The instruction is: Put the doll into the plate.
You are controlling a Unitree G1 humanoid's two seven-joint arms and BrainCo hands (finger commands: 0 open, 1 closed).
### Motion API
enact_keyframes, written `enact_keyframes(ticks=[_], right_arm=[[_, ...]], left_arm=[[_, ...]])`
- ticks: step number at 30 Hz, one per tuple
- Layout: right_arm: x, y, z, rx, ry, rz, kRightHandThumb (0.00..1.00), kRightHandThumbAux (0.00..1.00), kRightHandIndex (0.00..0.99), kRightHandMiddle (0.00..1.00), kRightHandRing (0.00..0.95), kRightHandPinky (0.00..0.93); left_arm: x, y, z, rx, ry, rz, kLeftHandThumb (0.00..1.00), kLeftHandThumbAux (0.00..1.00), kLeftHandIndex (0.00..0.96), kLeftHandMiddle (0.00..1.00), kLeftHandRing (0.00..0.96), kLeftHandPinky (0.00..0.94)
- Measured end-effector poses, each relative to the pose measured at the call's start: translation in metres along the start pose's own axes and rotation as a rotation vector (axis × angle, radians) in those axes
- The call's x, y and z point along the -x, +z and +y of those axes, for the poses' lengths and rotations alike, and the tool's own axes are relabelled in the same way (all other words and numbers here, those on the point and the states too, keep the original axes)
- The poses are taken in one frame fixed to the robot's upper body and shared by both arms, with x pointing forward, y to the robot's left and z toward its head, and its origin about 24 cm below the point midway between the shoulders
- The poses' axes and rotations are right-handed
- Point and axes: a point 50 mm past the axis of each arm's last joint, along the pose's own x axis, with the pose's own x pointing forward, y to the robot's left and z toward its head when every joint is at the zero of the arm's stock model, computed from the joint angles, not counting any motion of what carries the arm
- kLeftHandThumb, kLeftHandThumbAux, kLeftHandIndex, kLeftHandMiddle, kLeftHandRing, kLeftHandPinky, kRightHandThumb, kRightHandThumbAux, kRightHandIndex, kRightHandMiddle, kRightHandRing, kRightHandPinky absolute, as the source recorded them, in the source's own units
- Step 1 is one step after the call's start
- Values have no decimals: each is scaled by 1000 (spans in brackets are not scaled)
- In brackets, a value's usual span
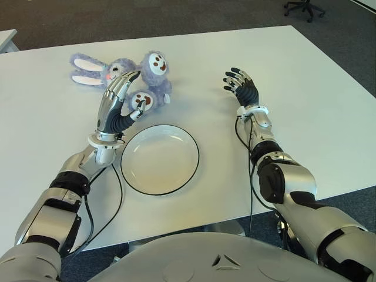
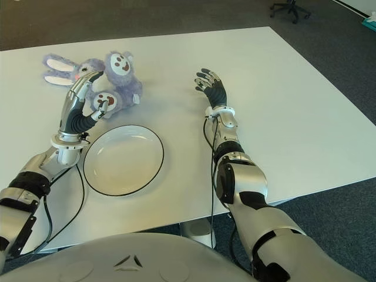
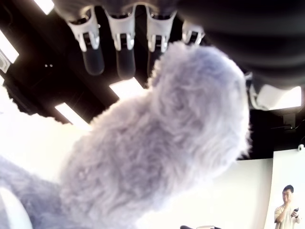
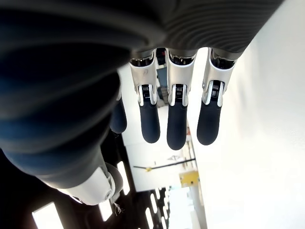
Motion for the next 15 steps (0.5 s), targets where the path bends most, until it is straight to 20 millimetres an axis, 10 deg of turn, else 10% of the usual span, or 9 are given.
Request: enact_keyframes(ticks=[15], right_arm=[[0,1,0,0,1,-5,503,780,200,248,265,307]], left_arm=[[2,4,-2,75,-92,-17,510,260,39,94,89,112]])
